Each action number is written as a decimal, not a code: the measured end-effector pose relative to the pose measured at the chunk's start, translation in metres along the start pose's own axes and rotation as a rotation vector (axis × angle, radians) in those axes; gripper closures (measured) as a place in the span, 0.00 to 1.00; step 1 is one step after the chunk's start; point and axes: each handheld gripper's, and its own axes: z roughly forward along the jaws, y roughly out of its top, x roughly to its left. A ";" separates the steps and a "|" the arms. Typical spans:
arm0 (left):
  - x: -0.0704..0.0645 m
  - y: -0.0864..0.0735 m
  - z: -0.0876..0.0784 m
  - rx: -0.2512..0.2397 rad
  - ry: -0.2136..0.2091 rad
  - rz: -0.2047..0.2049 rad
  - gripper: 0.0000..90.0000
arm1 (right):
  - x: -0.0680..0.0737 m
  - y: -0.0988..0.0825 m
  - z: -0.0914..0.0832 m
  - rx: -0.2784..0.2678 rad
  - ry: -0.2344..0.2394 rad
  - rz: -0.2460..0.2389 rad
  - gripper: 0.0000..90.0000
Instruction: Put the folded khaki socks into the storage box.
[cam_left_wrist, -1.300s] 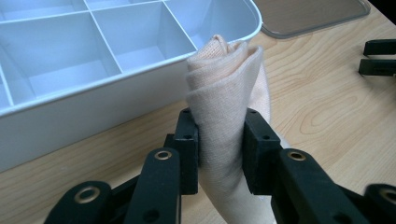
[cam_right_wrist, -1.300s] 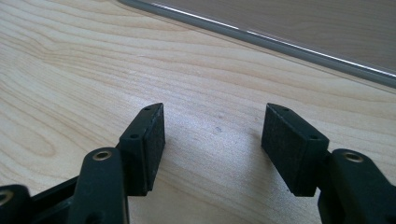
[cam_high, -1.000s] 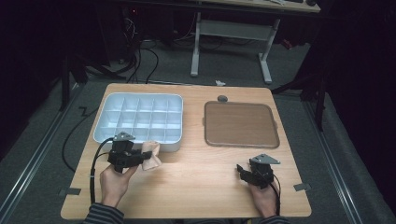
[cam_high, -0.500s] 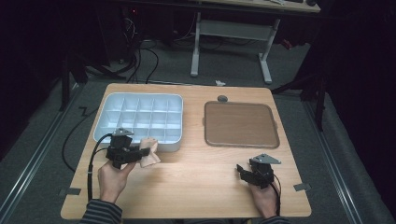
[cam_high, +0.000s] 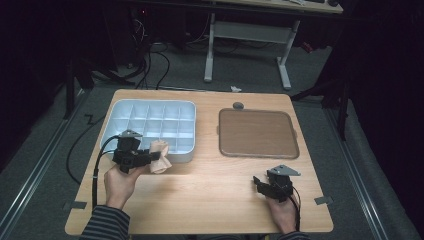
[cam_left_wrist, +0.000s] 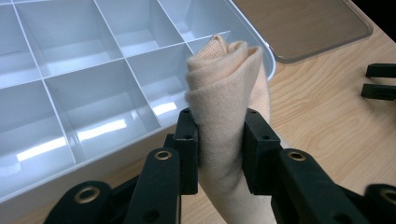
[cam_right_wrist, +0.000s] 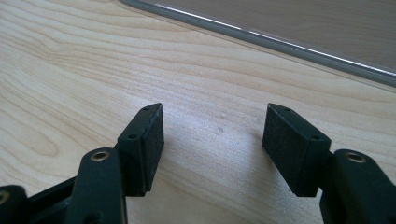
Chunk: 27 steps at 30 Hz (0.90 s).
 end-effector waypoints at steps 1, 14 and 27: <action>0.001 0.001 0.001 0.001 -0.005 -0.004 0.79 | 0.000 0.000 0.000 0.000 0.000 0.000 0.43; 0.011 0.023 0.000 -0.006 0.003 0.012 0.79 | 0.000 0.000 0.000 0.000 -0.004 -0.005 0.43; 0.029 0.032 0.005 0.005 -0.002 0.007 0.79 | 0.001 0.000 0.000 0.003 -0.009 -0.012 0.43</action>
